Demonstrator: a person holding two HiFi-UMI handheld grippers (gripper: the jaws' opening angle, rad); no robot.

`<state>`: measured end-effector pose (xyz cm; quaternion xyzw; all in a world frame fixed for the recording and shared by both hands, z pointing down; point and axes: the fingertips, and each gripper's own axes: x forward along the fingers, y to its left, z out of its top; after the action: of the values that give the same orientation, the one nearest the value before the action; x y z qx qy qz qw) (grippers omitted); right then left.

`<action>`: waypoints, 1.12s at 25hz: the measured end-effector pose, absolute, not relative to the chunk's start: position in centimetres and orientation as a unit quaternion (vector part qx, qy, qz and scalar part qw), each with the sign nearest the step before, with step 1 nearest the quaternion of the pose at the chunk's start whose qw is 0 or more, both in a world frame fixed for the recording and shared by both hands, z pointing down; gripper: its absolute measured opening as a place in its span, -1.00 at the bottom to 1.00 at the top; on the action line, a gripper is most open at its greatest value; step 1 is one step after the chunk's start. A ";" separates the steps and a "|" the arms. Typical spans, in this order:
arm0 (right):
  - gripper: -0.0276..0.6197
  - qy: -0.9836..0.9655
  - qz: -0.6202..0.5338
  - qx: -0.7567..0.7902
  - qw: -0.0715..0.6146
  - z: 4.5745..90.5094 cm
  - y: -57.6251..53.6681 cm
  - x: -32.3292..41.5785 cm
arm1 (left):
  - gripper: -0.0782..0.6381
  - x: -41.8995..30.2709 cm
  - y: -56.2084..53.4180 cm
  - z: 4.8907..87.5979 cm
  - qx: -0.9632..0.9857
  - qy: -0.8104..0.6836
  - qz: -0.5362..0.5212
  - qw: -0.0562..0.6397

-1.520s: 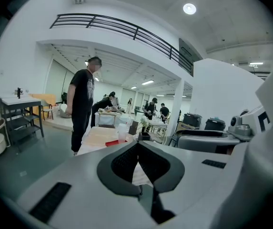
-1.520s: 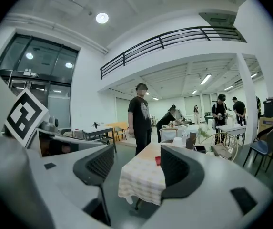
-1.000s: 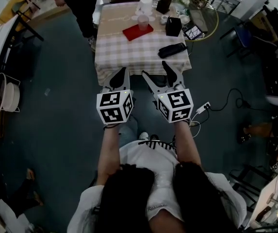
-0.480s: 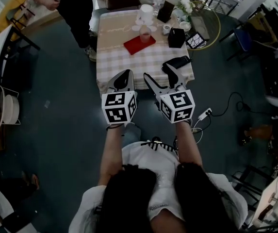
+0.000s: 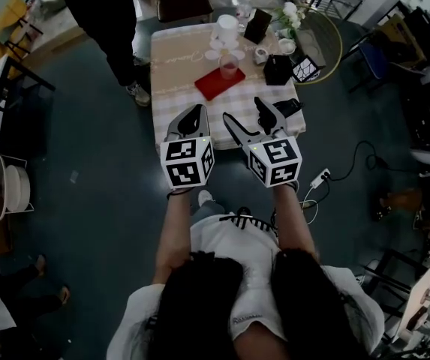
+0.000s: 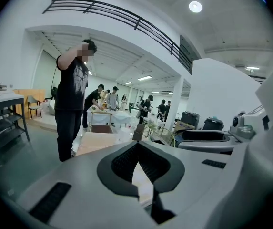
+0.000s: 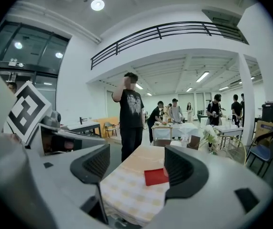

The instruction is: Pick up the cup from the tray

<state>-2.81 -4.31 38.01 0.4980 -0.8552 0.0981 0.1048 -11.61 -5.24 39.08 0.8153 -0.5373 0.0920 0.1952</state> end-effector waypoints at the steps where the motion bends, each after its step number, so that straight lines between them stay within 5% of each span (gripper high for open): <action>1: 0.15 -0.854 0.100 0.500 0.105 38.1 -4.8 -3.1 | -0.76 -11.7 -5.8 39.2 0.818 -0.533 0.095 0.194; 28: 0.28 -0.829 0.134 0.523 0.146 44.2 -17.7 -1.7 | -0.76 -11.2 -17.8 44.3 0.817 -0.514 0.148 0.214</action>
<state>-1.72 -17.67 44.21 0.5228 -0.8290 0.1341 0.1465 -11.17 -17.83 44.31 0.8174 -0.5140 0.1483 0.2136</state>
